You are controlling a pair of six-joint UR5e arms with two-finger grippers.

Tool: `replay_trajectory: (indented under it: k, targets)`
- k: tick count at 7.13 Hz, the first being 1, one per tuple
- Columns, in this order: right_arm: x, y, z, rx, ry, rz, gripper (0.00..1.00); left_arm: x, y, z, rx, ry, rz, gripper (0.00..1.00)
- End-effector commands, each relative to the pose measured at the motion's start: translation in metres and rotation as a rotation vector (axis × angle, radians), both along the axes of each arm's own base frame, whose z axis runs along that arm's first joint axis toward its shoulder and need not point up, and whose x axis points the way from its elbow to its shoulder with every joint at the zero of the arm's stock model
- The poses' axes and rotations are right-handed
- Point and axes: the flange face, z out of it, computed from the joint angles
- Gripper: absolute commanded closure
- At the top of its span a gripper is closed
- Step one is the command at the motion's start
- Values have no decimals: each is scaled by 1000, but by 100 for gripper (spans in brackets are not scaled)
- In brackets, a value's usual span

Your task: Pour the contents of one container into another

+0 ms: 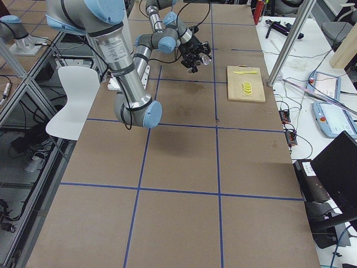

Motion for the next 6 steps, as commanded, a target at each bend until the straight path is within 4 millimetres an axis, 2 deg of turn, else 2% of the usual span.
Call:
replay_trajectory:
  k: [1,4,6]
  targets:
    - [-9,10,-1,45,38,-2,100,0,0,-1,1,2,0,100]
    - [-15,18,0,61,60,6,100,-1,-2,-1,1,2,-3,100]
    - [-13,18,-2,129,136,-9,100,-2,-3,-1,1,2,-6,100]
